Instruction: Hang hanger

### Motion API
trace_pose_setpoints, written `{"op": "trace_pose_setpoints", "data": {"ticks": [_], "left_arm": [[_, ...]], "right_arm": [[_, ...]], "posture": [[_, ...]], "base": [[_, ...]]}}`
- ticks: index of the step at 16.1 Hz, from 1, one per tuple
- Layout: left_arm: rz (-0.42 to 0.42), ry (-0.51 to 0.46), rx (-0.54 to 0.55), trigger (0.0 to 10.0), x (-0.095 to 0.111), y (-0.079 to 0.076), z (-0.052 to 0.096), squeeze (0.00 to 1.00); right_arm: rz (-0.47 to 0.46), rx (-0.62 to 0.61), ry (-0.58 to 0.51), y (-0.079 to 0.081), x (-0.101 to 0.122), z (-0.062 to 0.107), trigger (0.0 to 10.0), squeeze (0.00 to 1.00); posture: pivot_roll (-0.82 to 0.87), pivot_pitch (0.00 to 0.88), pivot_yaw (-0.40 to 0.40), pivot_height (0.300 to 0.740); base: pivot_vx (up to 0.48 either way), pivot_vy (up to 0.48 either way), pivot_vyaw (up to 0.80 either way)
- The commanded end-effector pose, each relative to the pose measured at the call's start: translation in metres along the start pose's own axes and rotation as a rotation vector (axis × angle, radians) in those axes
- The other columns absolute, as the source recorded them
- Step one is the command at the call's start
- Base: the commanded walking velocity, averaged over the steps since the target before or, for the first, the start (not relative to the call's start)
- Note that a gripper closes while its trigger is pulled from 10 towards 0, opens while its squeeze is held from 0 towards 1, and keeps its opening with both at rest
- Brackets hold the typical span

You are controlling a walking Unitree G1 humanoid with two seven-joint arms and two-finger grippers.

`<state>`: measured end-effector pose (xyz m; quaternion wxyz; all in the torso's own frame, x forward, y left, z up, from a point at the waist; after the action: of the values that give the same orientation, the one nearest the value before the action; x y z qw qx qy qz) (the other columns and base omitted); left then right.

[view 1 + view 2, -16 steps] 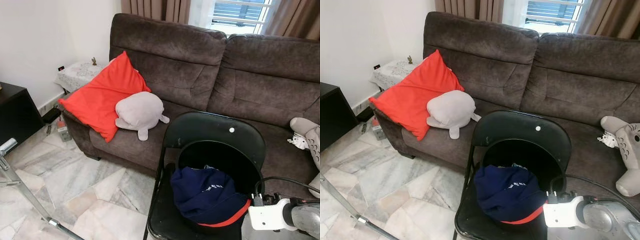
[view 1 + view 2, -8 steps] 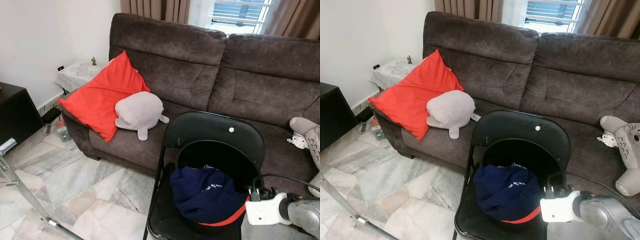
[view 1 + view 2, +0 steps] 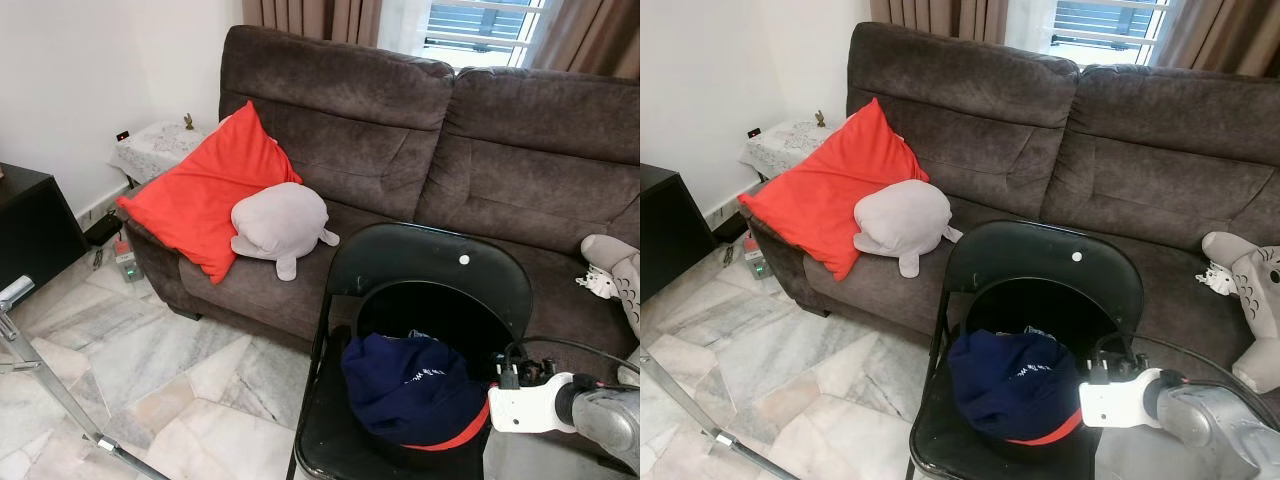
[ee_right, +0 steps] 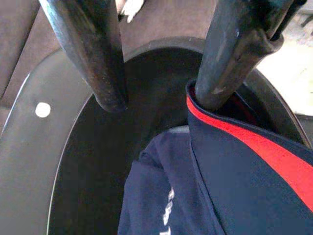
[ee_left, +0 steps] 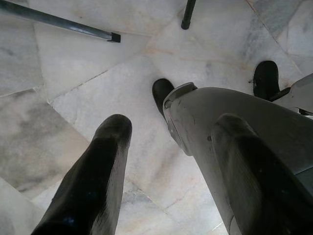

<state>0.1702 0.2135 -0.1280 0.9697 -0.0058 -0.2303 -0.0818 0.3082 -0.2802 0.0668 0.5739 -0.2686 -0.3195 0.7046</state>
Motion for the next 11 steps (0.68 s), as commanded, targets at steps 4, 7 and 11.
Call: {"op": "trace_pose_setpoints", "data": {"ticks": [4, 7, 11], "left_arm": [[-0.019, 0.023, 0.002, 10.0, -0.005, 0.001, 0.001, 0.00], [-0.019, 0.023, 0.002, 10.0, -0.005, 0.001, 0.001, 0.00], [-0.021, 0.023, 0.001, 10.0, -0.005, 0.001, 0.001, 0.00]], "right_arm": [[-0.174, -0.026, 0.073, 0.007, -0.010, -0.005, 10.0, 0.00], [-0.234, -0.041, 0.052, 0.009, -0.006, -0.008, 10.0, 0.00], [-0.462, -0.002, -0.053, 0.011, 0.015, -0.010, 10.0, 0.00]], "posture": [[-0.07, 0.000, -0.008, 0.740], [-0.07, 0.000, -0.008, 0.740], [-0.07, 0.000, -0.006, 0.740]], "base": [[0.000, 0.000, 0.00], [0.000, 0.000, 0.00], [0.000, 0.000, 0.00]]}}
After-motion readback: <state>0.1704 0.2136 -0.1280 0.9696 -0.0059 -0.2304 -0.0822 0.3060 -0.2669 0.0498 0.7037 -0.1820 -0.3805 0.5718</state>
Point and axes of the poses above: a point about 5 cm out from each wrist's last joint towards the gripper, its own z axis pointing back from the gripper into the wrist, its own x axis along the axis of the wrist's last joint, y = z × x, the point moved 4 cm from there along -z, pointing out of the wrist towards the gripper, and after that the axes turned 2 degrees about z, right-handed, at the moved point
